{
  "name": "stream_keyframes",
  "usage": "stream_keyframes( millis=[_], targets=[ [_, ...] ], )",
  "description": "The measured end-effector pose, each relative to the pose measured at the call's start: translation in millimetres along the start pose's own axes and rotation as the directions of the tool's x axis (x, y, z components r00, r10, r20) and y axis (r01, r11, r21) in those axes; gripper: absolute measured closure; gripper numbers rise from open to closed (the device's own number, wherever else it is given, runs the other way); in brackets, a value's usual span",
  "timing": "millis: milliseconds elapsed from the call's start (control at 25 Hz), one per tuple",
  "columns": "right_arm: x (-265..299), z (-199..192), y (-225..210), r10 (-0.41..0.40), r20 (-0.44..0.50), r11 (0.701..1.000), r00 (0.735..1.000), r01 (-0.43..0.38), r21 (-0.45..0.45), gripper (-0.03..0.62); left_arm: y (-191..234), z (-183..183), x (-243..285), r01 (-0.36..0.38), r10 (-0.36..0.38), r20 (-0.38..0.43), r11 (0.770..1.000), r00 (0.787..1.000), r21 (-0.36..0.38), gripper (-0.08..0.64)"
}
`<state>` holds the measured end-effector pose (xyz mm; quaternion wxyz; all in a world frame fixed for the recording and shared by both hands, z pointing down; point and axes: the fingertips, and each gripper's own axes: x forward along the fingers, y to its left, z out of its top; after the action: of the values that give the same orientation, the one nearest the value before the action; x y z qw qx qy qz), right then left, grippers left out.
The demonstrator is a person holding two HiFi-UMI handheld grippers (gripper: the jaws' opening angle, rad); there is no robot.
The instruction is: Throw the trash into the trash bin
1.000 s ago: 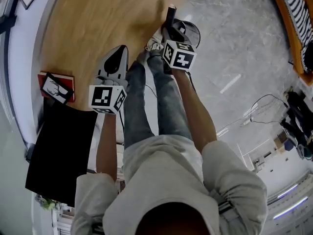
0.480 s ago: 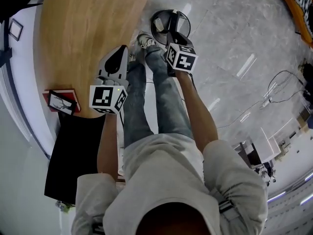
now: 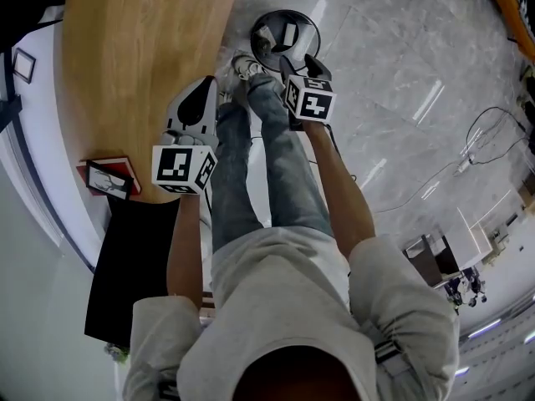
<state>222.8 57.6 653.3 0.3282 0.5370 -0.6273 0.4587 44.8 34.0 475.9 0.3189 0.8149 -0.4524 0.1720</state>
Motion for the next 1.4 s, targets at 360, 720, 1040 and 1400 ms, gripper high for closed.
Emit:
stream_keyframes(
  millis=[360,720,1040,1400],
  targets=[
    [-1.5,14.6,17.1,0.030,0.022,0.998,0.999,-0.029,-0.052,0.445,6.6,2.7,-8.8,-0.036,0.036,0.018,0.999,0.999,-0.016,0.543],
    [-10.4,27.2,44.0,0.078,0.018,0.988,0.997,-0.075,-0.133,0.555,22.0,12.5,-33.2,-0.099,0.103,0.072,0.994,0.992,-0.054,0.543],
    [-31.5,65.7,112.1,0.208,0.054,0.947,0.977,-0.187,-0.262,0.560,51.0,28.8,-84.6,-0.216,0.233,0.147,0.968,0.961,-0.126,0.543],
    [-96.7,132.7,270.1,0.472,0.093,0.772,0.877,-0.360,-0.523,0.565,104.7,65.0,-198.3,-0.425,0.477,0.254,0.874,0.842,-0.234,0.543]
  ],
)
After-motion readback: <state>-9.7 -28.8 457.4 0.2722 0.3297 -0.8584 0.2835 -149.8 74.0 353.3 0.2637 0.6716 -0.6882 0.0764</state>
